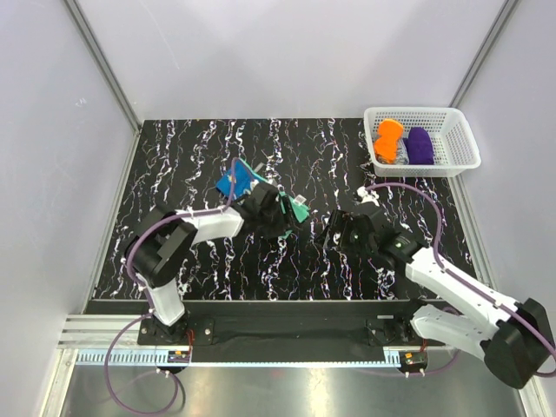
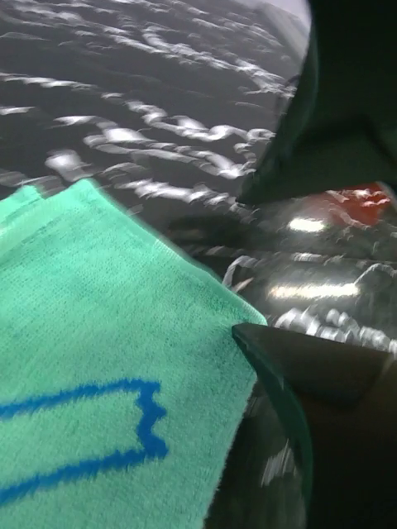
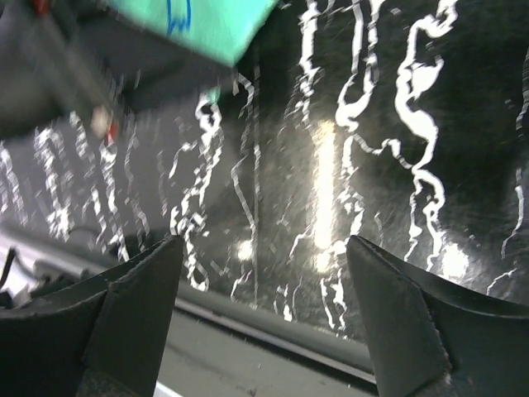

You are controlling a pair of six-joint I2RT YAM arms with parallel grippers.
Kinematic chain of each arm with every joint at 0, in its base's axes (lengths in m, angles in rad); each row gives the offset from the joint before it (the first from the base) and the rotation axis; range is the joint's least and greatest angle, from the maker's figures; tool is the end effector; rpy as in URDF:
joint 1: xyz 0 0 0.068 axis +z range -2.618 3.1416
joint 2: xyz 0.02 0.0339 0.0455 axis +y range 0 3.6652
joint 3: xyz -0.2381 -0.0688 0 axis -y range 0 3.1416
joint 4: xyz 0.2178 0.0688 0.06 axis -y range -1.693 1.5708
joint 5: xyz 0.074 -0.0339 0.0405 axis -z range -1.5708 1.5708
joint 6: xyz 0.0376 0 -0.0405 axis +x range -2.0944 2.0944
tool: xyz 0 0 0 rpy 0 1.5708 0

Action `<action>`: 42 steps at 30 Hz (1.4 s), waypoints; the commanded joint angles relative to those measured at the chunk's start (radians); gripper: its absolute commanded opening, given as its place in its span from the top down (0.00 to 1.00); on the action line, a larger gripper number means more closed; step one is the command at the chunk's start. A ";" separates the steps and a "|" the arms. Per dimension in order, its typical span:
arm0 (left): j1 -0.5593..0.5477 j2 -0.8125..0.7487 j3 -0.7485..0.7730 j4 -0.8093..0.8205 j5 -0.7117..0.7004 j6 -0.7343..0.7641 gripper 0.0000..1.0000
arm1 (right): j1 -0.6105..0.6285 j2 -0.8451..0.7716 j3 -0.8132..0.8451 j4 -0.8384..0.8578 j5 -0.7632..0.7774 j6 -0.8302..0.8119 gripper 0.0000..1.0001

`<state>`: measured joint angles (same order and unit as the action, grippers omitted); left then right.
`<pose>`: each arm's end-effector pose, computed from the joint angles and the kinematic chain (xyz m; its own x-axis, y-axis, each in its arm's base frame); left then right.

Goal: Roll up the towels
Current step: Move the towel to the center of the board, then flatten the towel

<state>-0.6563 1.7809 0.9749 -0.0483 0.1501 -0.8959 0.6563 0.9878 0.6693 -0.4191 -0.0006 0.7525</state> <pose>0.2634 -0.2099 0.1469 -0.9051 -0.2773 -0.3223 -0.0409 0.8113 -0.5832 0.1562 0.1203 0.2260 -0.8062 0.2417 -0.5400 -0.0815 0.8586 0.5061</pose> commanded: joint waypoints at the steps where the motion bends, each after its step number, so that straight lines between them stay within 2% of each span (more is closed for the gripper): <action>1: -0.019 -0.066 -0.056 0.100 0.028 -0.069 0.29 | 0.003 0.057 0.079 0.058 0.103 0.028 0.14; 3: -0.017 -0.139 -0.061 0.084 0.006 -0.057 0.28 | -0.009 0.121 0.111 0.092 0.120 0.015 0.16; 5: -0.011 -0.219 -0.019 -0.011 -0.067 -0.006 0.27 | -0.032 0.202 0.125 0.137 0.110 0.008 0.19; 9: 0.021 -0.307 0.062 -0.151 -0.197 0.106 0.26 | -0.121 0.354 0.176 0.262 -0.031 0.010 0.23; 11: 0.047 -0.302 0.109 -0.203 -0.262 0.191 0.26 | -0.161 0.426 0.194 0.284 -0.070 0.016 0.25; 14: 0.060 -0.234 0.202 -0.292 -0.375 0.297 0.22 | -0.164 0.478 0.210 0.307 -0.105 0.005 0.26; 19: 0.072 -0.068 0.344 -0.397 -0.455 0.387 0.24 | -0.164 0.462 0.135 0.359 -0.136 0.024 0.25; 24: 0.072 0.075 0.389 -0.403 -0.481 0.420 0.33 | -0.164 0.381 0.081 0.316 -0.122 0.002 0.25; 30: 0.072 0.144 0.398 -0.394 -0.486 0.425 0.34 | -0.164 0.316 0.065 0.270 -0.110 -0.019 0.24; 37: 0.073 0.157 0.404 -0.392 -0.518 0.436 0.54 | -0.162 0.308 0.049 0.278 -0.128 -0.015 0.25; 38: 0.073 0.158 0.407 -0.392 -0.520 0.439 0.68 | -0.164 0.311 0.046 0.279 -0.131 -0.016 0.25; 40: 0.078 0.161 0.415 -0.389 -0.523 0.448 0.79 | -0.164 0.310 0.033 0.286 -0.131 -0.012 0.25; 42: 0.084 0.169 0.424 -0.395 -0.520 0.463 1.00 | -0.162 0.307 0.021 0.290 -0.131 -0.010 0.25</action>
<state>-0.5816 1.9461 1.3476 -0.4629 -0.3347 -0.4671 0.4908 1.3155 0.7071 -0.1467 -0.1226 0.7521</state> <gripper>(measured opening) 0.083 0.751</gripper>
